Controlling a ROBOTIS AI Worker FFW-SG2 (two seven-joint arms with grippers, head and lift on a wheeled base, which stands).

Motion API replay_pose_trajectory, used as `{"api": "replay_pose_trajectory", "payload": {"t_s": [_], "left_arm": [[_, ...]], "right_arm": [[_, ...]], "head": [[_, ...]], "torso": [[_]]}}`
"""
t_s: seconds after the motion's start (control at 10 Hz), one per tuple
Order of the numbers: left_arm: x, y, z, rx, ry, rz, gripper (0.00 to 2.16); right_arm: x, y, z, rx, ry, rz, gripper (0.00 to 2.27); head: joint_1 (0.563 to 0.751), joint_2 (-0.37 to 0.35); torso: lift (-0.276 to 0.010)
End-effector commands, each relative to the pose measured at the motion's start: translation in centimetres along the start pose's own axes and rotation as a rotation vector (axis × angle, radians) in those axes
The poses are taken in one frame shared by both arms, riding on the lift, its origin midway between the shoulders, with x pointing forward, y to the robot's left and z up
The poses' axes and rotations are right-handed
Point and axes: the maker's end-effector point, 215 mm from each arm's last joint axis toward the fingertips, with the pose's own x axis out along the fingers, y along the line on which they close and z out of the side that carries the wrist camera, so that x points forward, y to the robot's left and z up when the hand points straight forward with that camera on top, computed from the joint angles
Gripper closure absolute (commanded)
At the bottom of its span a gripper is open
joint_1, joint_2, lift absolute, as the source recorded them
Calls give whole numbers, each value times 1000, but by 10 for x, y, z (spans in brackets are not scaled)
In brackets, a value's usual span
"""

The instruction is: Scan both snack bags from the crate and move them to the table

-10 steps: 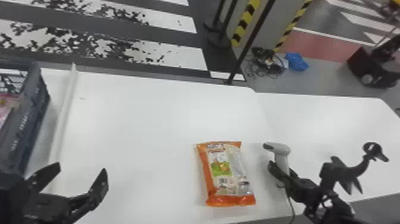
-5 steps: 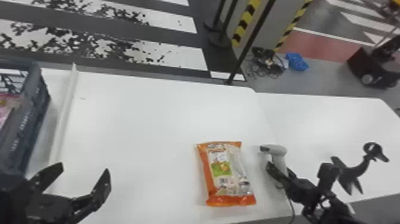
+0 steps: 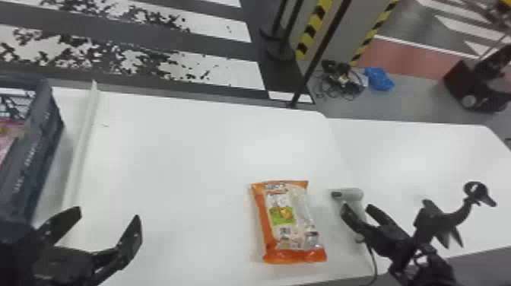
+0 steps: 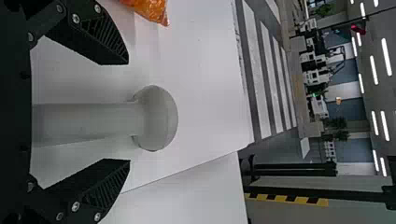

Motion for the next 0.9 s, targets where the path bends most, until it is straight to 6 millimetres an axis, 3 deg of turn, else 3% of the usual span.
{"api": "replay_pose_trajectory", "payload": {"t_s": [0.0, 0.2, 0.4, 0.6, 0.8], "left_arm": [[0, 0, 2, 1, -4, 1, 63], [1, 0, 3, 0, -6, -1, 63], [1, 3, 1, -1, -3, 3, 63], [1, 5, -1, -5, 1, 6, 63], [2, 8, -2, -4, 4, 8, 63]], "right_arm": [[-20, 25, 39, 21, -102, 30, 137], [-31, 57, 58, 44, -109, 26, 134], [-34, 81, 33, 91, 13, 68, 134], [-35, 98, 34, 124, -21, 100, 134], [-40, 120, -12, 213, 156, 135, 134]], "head": [[695, -350], [695, -350], [695, -350], [695, -350], [695, -350]], "torso": [[-87], [-87], [-87], [-87], [-87]]}}
